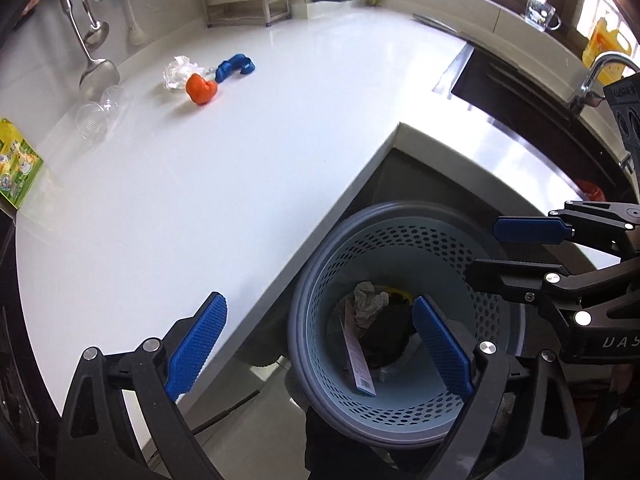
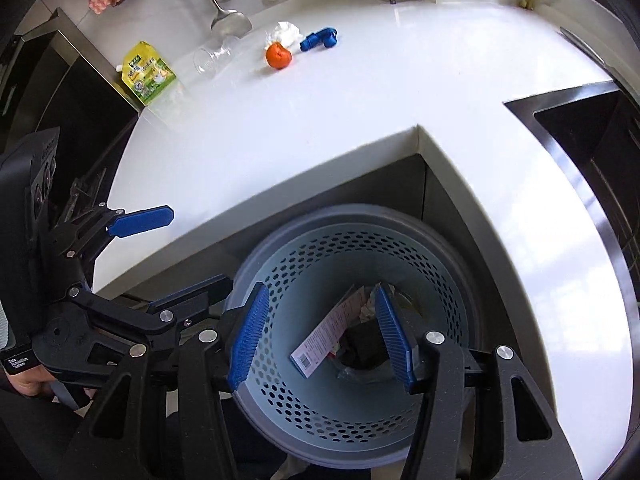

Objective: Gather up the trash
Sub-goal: 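Move both grippers back toward the orange peel and blue lanyard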

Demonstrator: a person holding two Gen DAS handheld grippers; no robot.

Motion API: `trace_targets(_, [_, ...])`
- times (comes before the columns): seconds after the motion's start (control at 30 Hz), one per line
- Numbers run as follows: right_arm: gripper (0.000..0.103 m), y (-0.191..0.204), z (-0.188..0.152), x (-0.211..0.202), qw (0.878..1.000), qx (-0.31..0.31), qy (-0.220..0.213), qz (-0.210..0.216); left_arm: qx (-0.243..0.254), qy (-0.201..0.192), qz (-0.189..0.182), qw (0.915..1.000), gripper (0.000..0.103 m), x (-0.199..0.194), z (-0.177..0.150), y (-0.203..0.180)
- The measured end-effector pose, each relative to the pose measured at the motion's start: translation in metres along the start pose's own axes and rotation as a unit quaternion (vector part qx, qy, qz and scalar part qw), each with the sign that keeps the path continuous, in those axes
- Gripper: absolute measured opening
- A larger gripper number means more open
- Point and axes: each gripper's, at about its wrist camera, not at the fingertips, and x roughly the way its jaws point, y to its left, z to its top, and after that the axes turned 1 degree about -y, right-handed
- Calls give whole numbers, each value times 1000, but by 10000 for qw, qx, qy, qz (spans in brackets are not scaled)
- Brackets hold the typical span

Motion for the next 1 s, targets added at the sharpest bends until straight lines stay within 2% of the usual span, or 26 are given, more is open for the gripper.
trace_targets(0.17, [54,-1,18,-21,9995,92,-298,110,-250,-305,90,9992,93,-19,15,20])
trace_targets(0.4, [55,2,46,-28,9984,78,-520,183,-639,-557,365,9957,94,-32,36,60])
trace_targets(0.7, [55,13,76,-19,9976,8,-665,212,-923,-718,649,9910,95,-30,68,100])
trace_targets(1.0, [56,10,117,-4,9969,31,-763,186,-914,-753,667,9907,95,-13,103,116])
